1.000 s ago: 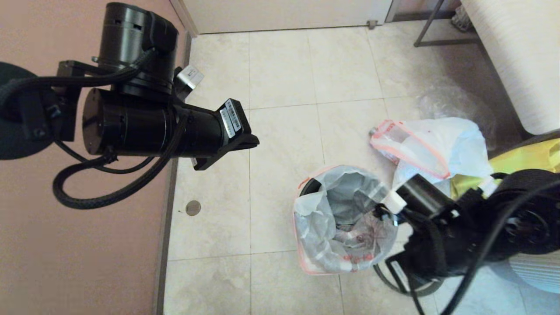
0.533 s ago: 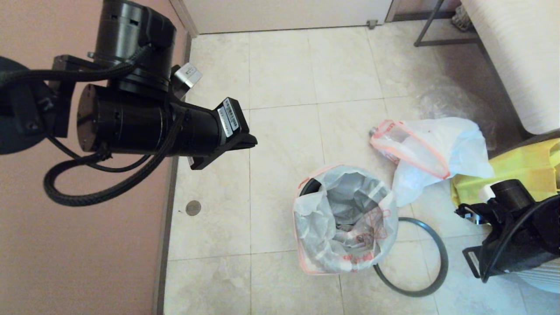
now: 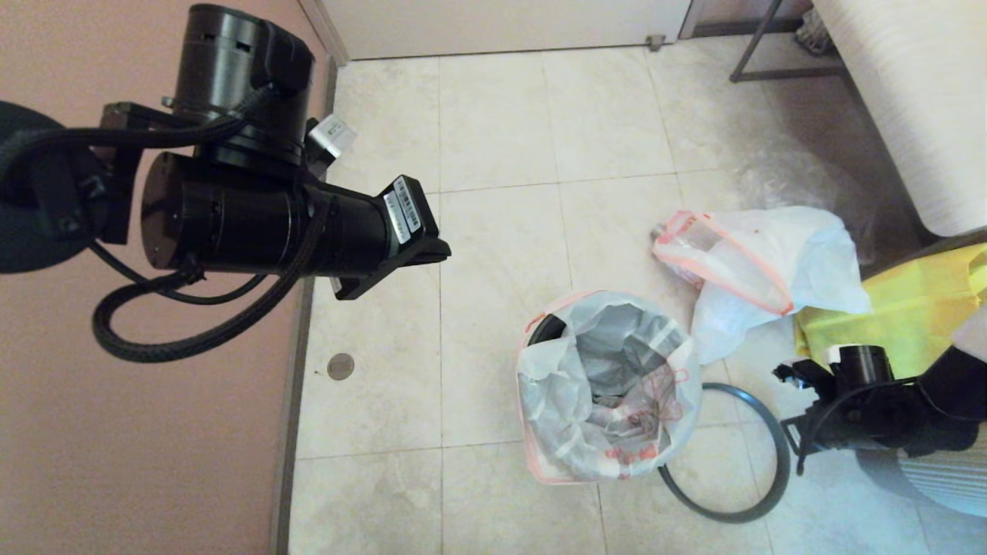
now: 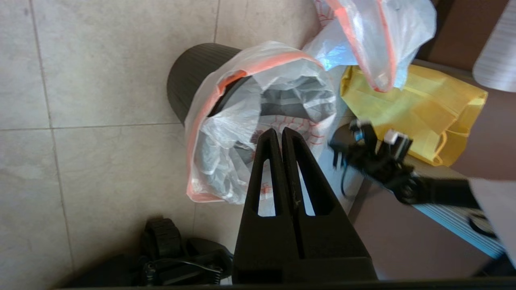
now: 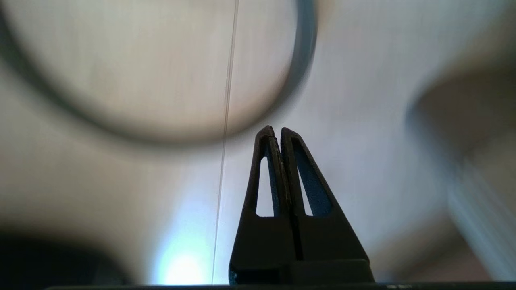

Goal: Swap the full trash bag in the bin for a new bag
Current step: Place the trash can ring on the trash can

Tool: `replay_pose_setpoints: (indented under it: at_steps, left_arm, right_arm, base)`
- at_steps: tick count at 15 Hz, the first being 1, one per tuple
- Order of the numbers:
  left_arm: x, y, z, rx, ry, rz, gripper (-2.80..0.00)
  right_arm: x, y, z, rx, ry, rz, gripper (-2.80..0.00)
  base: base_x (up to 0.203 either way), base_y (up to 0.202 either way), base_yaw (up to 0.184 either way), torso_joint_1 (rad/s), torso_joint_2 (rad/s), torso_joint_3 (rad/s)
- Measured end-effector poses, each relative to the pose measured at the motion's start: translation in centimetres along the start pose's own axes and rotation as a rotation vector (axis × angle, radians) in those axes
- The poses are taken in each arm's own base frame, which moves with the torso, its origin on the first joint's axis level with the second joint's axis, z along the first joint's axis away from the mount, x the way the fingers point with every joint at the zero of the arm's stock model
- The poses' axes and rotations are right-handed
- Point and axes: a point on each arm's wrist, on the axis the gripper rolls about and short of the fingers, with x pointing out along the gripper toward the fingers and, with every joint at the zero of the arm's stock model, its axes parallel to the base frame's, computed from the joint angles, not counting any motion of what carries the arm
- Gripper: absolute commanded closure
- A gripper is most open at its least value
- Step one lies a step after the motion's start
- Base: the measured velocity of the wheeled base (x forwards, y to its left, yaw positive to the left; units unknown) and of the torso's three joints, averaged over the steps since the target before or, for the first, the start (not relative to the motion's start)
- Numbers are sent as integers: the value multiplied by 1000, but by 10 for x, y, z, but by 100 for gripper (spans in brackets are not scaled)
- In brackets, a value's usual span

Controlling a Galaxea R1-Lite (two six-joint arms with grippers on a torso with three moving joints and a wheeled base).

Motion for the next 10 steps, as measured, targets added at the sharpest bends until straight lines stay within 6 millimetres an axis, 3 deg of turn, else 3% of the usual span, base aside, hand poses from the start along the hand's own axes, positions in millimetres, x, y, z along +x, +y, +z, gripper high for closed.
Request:
replay_pose_setpoints:
  at_steps: [1, 5, 10]
  left_arm:
    - [1, 1, 0, 1, -1, 2, 0]
    - [6, 2, 0, 0, 2, 16, 0]
    - [11, 6, 1, -4, 1, 32, 0]
  right_arm:
    - [16, -2, 1, -7, -8, 7, -280]
    - [65, -12, 9, -6, -43, -9, -280]
    - [100, -15, 4, 5, -25, -12, -280]
  base:
    - [0, 0, 0, 0, 0, 0]
    - [0, 0, 0, 0, 0, 0]
    - [0, 0, 0, 0, 0, 0]
